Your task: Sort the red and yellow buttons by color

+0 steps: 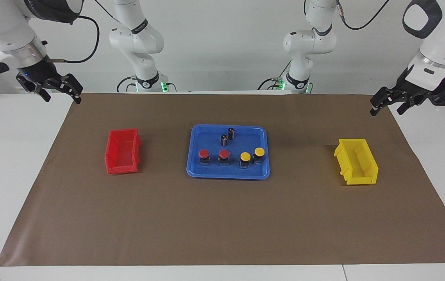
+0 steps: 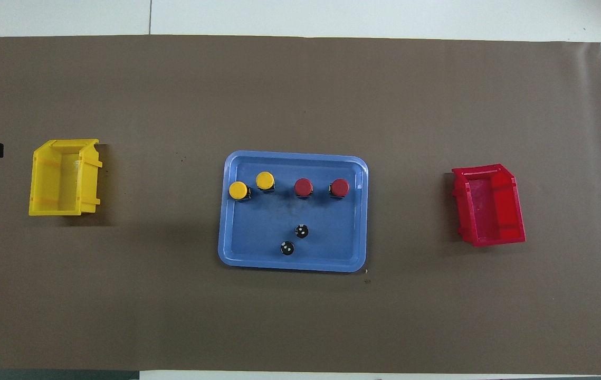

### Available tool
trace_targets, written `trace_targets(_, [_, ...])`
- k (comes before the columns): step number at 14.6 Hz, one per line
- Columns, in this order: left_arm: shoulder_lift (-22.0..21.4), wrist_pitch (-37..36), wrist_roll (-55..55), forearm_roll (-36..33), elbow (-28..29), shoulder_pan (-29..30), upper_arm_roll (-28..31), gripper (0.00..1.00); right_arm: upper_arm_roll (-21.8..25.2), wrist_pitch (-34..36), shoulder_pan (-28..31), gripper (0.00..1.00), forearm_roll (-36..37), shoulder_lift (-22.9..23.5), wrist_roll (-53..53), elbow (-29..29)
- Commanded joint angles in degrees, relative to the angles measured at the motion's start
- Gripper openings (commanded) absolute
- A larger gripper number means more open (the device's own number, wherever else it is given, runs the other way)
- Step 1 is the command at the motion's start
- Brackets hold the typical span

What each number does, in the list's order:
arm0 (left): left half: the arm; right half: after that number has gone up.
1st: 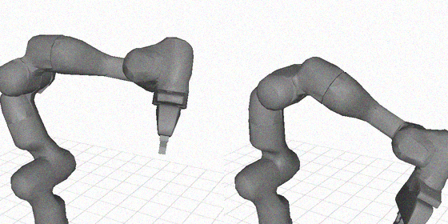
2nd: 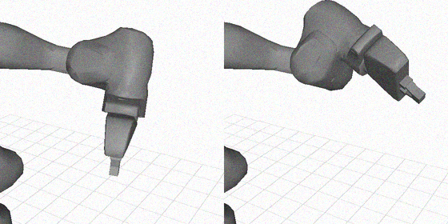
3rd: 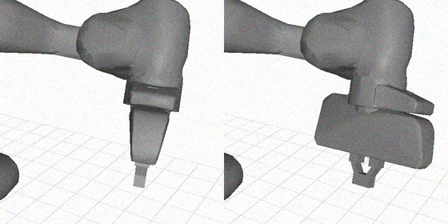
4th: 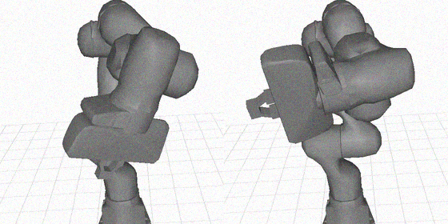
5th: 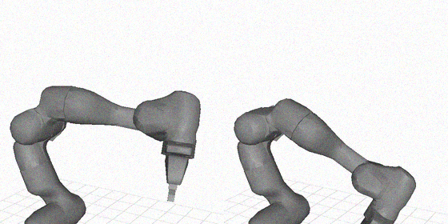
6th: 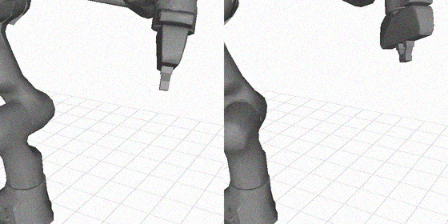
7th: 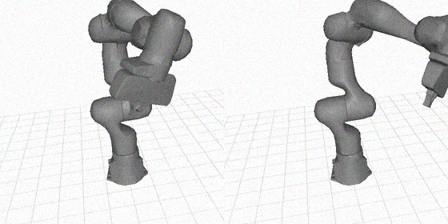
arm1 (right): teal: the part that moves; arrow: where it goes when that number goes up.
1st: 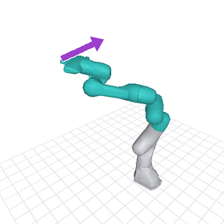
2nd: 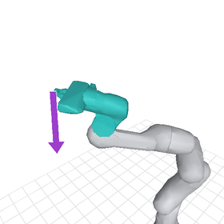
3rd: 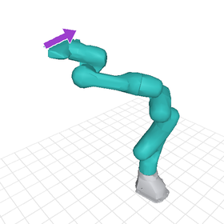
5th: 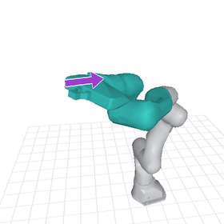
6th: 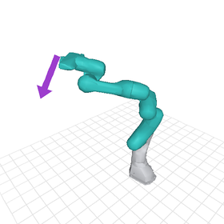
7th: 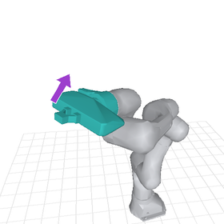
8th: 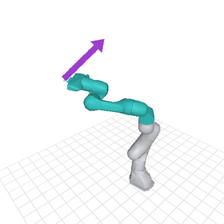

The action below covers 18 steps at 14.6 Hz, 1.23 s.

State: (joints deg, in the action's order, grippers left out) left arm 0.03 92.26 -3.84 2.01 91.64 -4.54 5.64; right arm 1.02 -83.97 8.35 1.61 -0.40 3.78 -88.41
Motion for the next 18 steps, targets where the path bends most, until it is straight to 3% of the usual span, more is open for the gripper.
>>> trace_targets(1, [-1.17,0.21,-0.64,0.28,0.82,-4.91,-0.63,1.0,-0.31,-0.5,0.35,1.0,0.14,-0.57,1.31,-0.44])
trace_targets(12, [-1.26,-0.23,-0.21,0.36,1.0,-5.92,-0.55,1.0,-0.66,-0.76,-0.35,1.0,0.06,-0.66,1.05,-0.98])
trace_targets(14, [-1.26,-0.58,-0.12,0.28,1.0,-5.57,-0.28,1.0,-1.63,0.64,-3.06,1.0,-0.03,0.65,0.18,2.34])
trace_targets(18, [-1.26,-0.5,-0.12,0.28,1.0,-3.9,0.07,1.0,-2.6,2.67,-14.56,1.0,-0.9,8.11,-17.29,10.43])
